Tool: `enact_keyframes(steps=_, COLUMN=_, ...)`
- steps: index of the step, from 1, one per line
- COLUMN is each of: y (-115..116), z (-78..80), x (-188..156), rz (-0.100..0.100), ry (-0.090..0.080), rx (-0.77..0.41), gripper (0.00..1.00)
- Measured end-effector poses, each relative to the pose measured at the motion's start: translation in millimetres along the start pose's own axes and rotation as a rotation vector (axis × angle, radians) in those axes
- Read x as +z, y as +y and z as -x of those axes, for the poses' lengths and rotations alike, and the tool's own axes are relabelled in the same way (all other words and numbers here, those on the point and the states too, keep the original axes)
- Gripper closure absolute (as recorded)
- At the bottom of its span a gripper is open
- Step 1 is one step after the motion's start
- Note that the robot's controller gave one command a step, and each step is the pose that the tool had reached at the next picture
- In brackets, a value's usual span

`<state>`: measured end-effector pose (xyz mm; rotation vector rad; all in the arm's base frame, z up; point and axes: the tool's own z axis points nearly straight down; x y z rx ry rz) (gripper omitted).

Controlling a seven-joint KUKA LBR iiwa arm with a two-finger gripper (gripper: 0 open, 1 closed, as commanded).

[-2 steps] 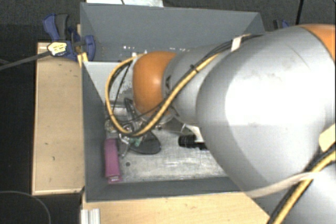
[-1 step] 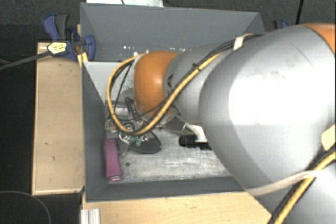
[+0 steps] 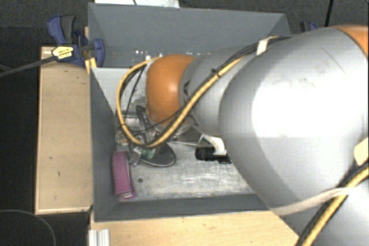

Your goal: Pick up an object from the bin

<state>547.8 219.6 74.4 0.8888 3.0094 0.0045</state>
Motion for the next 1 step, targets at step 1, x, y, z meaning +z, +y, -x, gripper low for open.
enact_keyframes(steps=1, y=1.8, z=1.9, x=-129.1, rz=0.003, ry=-0.003, rx=-0.004, gripper=1.0)
